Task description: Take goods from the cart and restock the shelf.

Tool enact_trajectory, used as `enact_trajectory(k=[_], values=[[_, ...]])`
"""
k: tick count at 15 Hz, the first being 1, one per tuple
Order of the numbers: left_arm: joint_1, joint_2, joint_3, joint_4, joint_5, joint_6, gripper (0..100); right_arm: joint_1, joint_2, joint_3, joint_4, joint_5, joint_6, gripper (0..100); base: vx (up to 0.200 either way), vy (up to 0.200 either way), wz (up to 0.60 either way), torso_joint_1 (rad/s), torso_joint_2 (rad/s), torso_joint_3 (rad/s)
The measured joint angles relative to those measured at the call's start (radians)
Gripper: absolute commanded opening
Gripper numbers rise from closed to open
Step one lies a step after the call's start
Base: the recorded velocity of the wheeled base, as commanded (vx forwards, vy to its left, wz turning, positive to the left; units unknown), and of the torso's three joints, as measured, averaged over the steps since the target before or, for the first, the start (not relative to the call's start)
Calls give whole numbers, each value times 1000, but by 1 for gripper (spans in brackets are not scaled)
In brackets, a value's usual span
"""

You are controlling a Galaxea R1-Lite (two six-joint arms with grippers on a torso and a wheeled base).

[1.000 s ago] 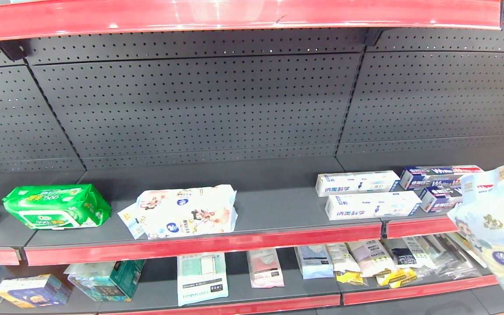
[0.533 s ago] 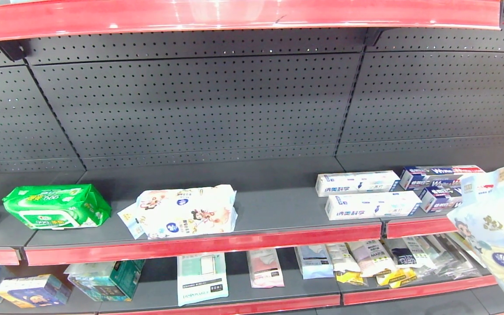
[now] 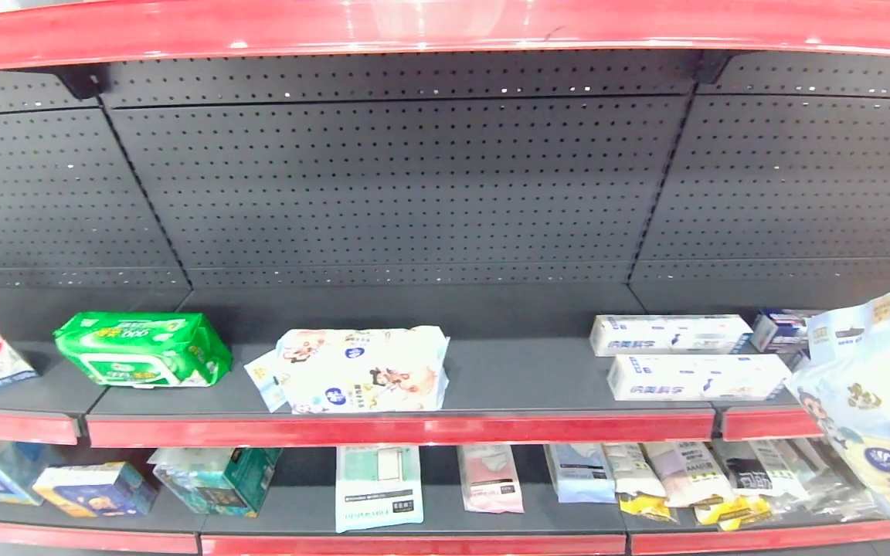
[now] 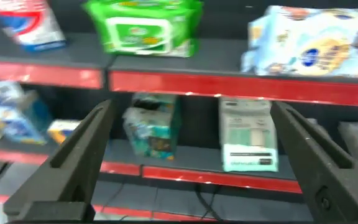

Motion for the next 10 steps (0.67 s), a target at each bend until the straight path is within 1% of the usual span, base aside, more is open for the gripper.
enact_trajectory(k=[3, 10], values=[[0, 0, 0, -1, 0, 0, 100, 0, 0, 1, 0, 0, 0, 0, 0, 0, 600, 3, 4, 2], [0, 0, 0, -1, 0, 0, 100, -1, 2, -5, -2, -2, 0, 0, 0, 0, 0, 0, 0, 0]])
